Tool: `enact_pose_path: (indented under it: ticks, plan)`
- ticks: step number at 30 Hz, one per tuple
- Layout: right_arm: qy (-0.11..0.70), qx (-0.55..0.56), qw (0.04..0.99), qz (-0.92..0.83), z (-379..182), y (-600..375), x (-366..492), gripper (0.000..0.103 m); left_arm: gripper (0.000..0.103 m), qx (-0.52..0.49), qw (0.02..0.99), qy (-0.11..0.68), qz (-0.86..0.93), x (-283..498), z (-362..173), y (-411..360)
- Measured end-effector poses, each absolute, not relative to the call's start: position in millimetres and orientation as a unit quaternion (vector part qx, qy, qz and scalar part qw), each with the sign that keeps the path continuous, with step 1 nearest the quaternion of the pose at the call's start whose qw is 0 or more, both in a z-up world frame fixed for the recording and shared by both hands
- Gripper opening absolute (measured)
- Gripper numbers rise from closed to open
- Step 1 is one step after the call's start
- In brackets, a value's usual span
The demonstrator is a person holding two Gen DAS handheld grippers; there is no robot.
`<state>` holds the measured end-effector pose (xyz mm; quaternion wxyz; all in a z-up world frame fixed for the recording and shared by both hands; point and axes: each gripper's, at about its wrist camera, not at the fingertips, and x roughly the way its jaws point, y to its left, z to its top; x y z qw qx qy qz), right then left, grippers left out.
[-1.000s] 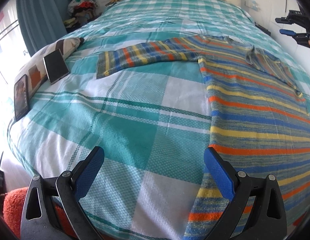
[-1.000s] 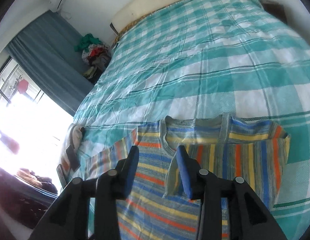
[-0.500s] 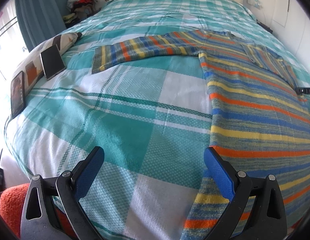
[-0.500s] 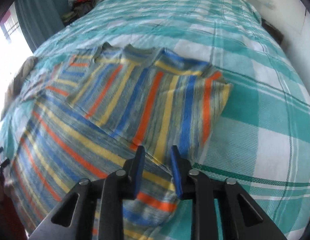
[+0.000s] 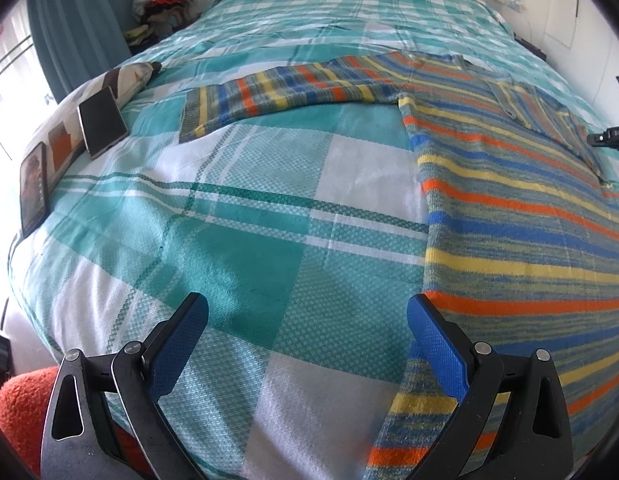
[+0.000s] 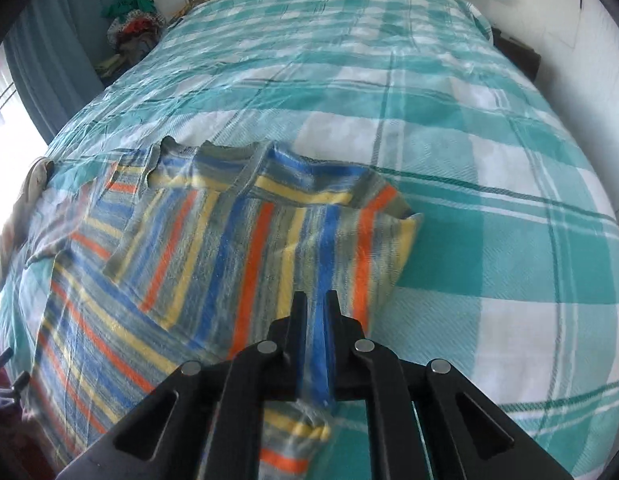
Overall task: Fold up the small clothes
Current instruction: 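Fold the lifted hem over the sweater body with the right gripper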
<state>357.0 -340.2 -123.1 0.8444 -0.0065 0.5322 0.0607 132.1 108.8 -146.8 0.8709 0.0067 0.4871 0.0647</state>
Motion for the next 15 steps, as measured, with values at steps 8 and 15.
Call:
enact_pose_path:
  ticks: [8,15]
  plan:
    - [0.514,0.014,0.858,-0.002,-119,-363,368,0.013,0.1,-0.002,0.867,0.494,0.068,137,-151,115]
    - [0.543,0.002,0.84,0.005,-147,-363,370,0.004,0.1,0.006,0.866,0.495,0.072,138,-153,113]
